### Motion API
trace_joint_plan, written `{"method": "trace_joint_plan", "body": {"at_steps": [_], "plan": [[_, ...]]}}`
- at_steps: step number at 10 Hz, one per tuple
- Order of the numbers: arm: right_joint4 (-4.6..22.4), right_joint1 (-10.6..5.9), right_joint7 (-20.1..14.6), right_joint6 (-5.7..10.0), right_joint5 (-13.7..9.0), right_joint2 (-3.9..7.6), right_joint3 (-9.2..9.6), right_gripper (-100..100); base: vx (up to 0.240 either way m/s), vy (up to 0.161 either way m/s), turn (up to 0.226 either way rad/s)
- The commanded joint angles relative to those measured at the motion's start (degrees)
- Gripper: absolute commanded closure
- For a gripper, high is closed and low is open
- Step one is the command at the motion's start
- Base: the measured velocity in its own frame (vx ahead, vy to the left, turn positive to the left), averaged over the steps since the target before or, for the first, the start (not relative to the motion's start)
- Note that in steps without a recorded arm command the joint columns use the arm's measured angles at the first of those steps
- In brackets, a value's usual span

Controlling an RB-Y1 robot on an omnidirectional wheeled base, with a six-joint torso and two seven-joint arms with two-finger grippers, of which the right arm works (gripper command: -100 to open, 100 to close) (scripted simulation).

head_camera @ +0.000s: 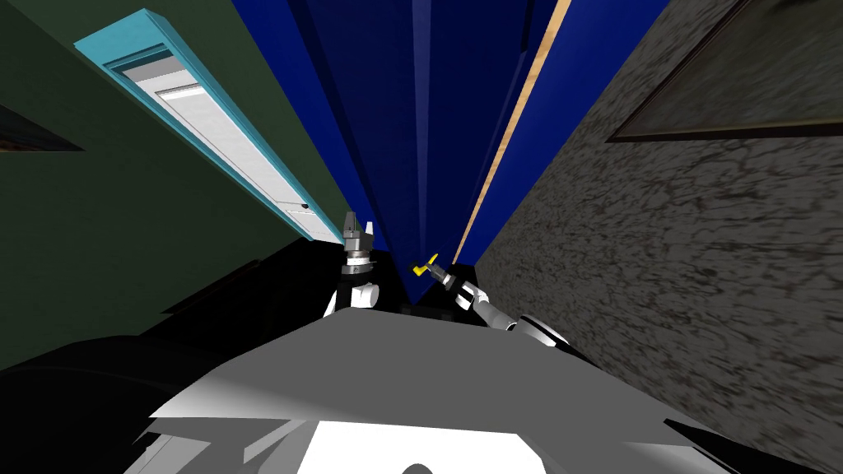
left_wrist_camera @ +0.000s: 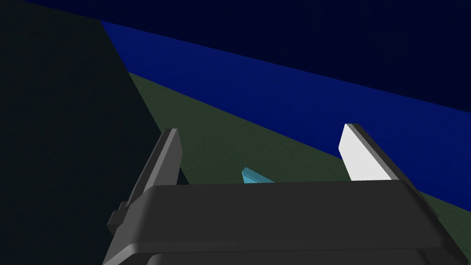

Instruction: Push the door open

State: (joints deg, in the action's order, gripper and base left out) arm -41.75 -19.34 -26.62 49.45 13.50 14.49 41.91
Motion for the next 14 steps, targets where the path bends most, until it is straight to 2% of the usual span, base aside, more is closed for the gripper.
{"method": "trace_joint_plan", "body": {"at_steps": [1, 10, 11, 14], "plan": [[-0.7, 0.02, -1.1, 1.54, 0.5, 1.26, 1.51, 100, 0.000, 0.000, 0.000], [-0.7, 0.02, -1.1, 1.54, 0.5, 1.26, 1.51, 100, 0.000, 0.000, 0.000], [-1.2, -0.22, -2.0, 2.58, 0.8, 2.38, 2.50, 100, 0.000, 0.000, 0.000], [-1.2, -0.22, -2.0, 2.58, 0.8, 2.38, 2.50, 100, 0.000, 0.000, 0.000]]}}
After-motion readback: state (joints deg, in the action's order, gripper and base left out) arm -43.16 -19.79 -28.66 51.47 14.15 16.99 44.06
